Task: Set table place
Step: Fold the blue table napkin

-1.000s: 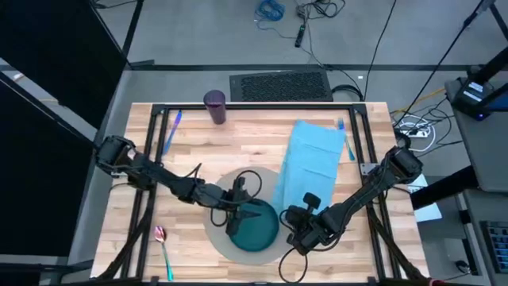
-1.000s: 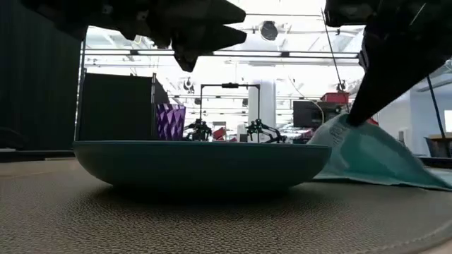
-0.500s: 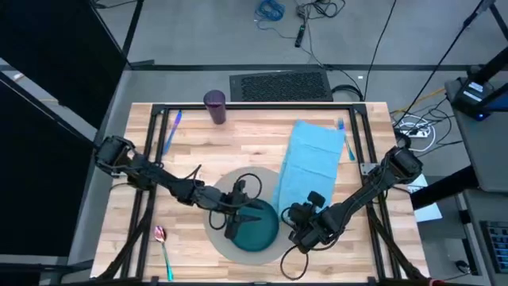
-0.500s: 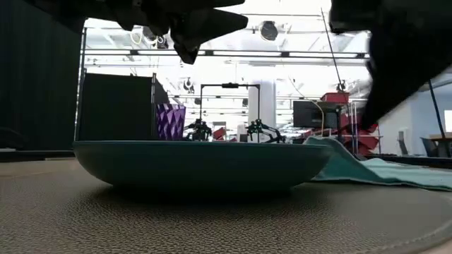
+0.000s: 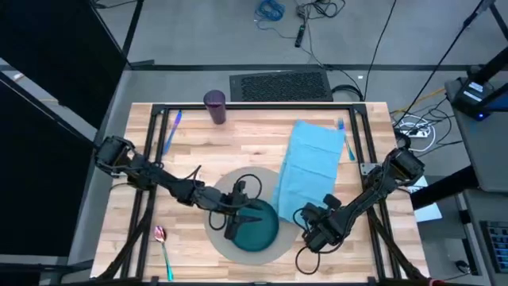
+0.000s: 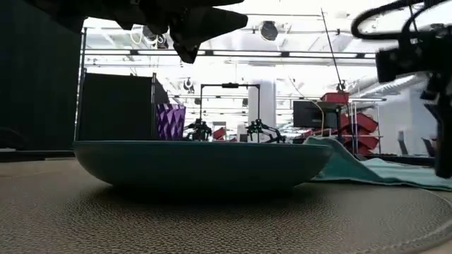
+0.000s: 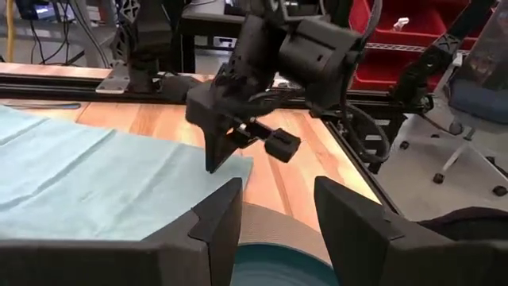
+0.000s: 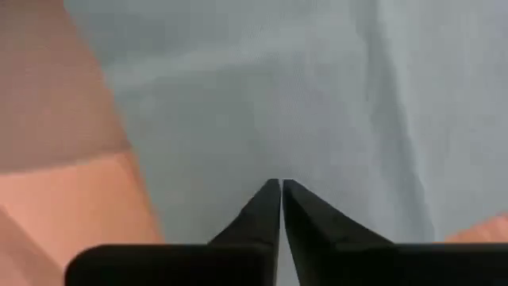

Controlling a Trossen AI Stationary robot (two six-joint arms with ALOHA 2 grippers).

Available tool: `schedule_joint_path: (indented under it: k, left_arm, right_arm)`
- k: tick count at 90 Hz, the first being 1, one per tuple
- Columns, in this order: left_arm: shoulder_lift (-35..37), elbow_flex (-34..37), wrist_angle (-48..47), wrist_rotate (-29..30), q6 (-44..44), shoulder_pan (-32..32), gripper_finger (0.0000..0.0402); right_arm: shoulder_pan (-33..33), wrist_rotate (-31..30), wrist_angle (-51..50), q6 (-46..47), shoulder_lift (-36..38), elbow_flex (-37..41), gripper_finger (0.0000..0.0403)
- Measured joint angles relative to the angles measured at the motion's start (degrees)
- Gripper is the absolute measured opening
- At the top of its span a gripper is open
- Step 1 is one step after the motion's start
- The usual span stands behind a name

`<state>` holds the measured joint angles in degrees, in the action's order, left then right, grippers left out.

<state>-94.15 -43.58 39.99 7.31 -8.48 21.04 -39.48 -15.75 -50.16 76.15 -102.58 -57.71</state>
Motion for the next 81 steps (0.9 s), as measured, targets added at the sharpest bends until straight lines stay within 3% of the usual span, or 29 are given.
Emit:
schedule_joint_path:
  k: [37,62,81]
  left_arm:
    - [0.0,0.0,-0.2,0.0,0.0,0.0,0.0144]
    - [0.0,0.0,-0.2,0.0,-0.1,0.0,0.0144]
    - [0.0,0.0,-0.2,0.0,-0.2,0.4,0.0144]
  right_arm:
    - [-3.0,7.2,-11.7,11.3,-0.1,2.0,0.0000]
    - [-3.7,-7.4,-12.0,4.4,-0.1,-10.4,0.0000]
    - [-3.7,-9.8,-1.8,-2.9,-0.2,-12.1,0.0019]
